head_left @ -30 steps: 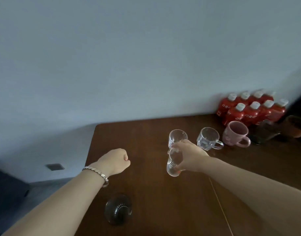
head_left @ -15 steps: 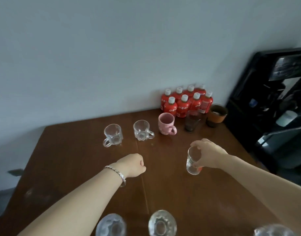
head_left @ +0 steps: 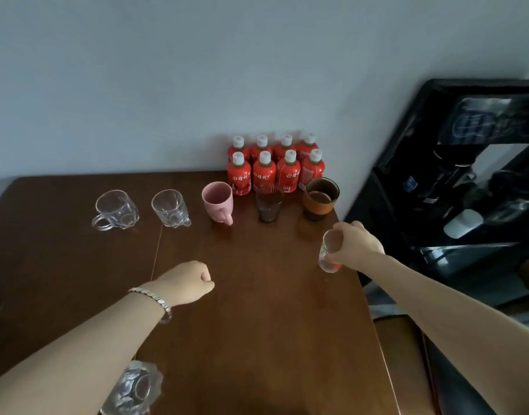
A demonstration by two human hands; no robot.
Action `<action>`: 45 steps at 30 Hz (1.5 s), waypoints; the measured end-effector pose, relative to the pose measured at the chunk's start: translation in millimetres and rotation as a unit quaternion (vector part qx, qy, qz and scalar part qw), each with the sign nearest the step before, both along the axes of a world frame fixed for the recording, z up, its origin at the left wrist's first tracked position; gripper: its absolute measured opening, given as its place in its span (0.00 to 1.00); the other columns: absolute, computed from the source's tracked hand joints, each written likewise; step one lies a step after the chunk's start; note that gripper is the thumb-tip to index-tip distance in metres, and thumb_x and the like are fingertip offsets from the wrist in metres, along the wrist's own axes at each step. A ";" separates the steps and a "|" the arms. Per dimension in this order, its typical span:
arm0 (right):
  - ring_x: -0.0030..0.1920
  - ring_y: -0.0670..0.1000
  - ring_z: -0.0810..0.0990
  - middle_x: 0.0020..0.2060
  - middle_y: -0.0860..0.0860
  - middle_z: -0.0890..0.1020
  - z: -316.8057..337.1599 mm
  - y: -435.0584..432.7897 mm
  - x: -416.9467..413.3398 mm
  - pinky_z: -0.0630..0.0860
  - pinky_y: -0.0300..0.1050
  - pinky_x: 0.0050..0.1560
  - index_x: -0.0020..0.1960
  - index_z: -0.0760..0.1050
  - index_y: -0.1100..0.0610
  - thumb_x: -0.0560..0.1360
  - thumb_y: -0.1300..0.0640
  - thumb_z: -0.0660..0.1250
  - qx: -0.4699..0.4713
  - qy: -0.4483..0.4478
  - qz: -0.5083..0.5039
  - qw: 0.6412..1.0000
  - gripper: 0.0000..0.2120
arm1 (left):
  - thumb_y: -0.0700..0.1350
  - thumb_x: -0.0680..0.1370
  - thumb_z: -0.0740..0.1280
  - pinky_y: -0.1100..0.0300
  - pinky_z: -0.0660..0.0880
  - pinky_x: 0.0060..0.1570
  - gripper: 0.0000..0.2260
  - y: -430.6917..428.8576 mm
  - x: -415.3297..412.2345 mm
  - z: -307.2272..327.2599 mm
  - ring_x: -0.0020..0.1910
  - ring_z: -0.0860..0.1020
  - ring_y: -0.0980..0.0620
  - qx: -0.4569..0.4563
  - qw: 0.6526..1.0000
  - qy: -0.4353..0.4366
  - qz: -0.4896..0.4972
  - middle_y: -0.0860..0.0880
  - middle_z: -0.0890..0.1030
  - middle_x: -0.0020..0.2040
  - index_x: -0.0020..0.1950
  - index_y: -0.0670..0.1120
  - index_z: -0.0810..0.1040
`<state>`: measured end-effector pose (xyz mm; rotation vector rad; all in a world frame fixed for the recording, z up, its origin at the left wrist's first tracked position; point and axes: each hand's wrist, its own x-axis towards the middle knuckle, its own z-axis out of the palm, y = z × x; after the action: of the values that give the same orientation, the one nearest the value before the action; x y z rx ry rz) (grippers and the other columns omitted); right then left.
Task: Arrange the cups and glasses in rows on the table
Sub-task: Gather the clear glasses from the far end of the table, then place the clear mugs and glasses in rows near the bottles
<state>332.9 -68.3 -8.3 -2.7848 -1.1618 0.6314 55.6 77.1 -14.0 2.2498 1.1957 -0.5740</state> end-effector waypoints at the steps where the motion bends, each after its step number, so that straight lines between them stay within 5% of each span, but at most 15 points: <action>1: 0.56 0.54 0.77 0.61 0.53 0.72 -3.5 3.9 6.1 0.79 0.47 0.48 0.71 0.64 0.50 0.67 0.48 0.73 0.003 0.001 -0.004 1.000 0.36 | 0.48 0.78 0.61 0.57 0.72 0.46 0.07 -2.0 1.2 -1.2 0.40 0.74 0.51 -0.001 1.000 0.005 0.005 0.48 0.76 0.40 0.42 0.48 0.74; 7: 0.55 0.55 0.78 0.60 0.55 0.72 -22.0 21.0 23.5 0.80 0.49 0.50 0.70 0.66 0.52 0.67 0.48 0.73 0.015 0.026 -0.029 0.999 0.34 | 0.48 0.79 0.61 0.60 0.72 0.44 0.10 -3.8 -2.9 -9.2 0.38 0.76 0.53 -0.001 0.999 0.024 0.045 0.54 0.75 0.36 0.51 0.44 0.80; 21: 0.64 0.59 0.71 0.65 0.58 0.67 -26.5 13.3 12.2 0.75 0.52 0.56 0.73 0.56 0.55 0.71 0.46 0.72 -0.013 -0.033 -0.013 0.999 0.38 | 0.48 0.78 0.61 0.60 0.70 0.44 0.07 -7.8 -9.0 -19.8 0.39 0.75 0.52 0.002 0.999 0.023 0.050 0.56 0.74 0.37 0.48 0.48 0.77; 26: 0.66 0.59 0.68 0.67 0.58 0.68 -8.5 6.2 -26.9 0.71 0.52 0.63 0.73 0.60 0.57 0.75 0.53 0.67 0.003 -0.085 0.065 0.994 0.31 | 0.50 0.78 0.61 0.59 0.72 0.52 0.12 -6.9 -38.3 -9.1 0.49 0.77 0.51 0.004 0.998 0.008 0.067 0.51 0.77 0.52 0.58 0.48 0.77; 34: 0.63 0.54 0.75 0.64 0.52 0.75 -0.5 16.7 -146.8 0.72 0.46 0.60 0.69 0.68 0.53 0.77 0.49 0.63 -0.092 0.088 0.148 0.981 0.22 | 0.48 0.79 0.61 0.57 0.72 0.58 0.14 0.8 -145.9 8.8 0.60 0.77 0.49 0.024 0.996 -0.024 0.087 0.49 0.79 0.60 0.64 0.47 0.74; 39: 0.64 0.53 0.74 0.65 0.50 0.74 -24.0 15.9 -236.1 0.72 0.47 0.62 0.67 0.70 0.52 0.77 0.48 0.62 -0.134 0.122 0.146 0.972 0.20 | 0.51 0.79 0.61 0.53 0.72 0.63 0.20 2.8 -227.0 -0.1 0.65 0.73 0.48 0.022 0.998 -0.018 0.048 0.47 0.71 0.69 0.70 0.49 0.68; 45: 0.65 0.53 0.74 0.65 0.50 0.74 -33.6 2.7 -263.9 0.71 0.47 0.63 0.67 0.70 0.52 0.78 0.48 0.62 -0.143 0.132 0.103 0.976 0.20 | 0.60 0.73 0.66 0.52 0.70 0.64 0.34 -30.4 -219.9 -20.8 0.69 0.69 0.46 -0.024 0.999 -0.039 -0.024 0.46 0.66 0.72 0.75 0.49 0.59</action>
<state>69.0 -65.6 -41.9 -2.6989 -1.4078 1.2370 -164.3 46.8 -34.8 2.2439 1.0810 -0.5237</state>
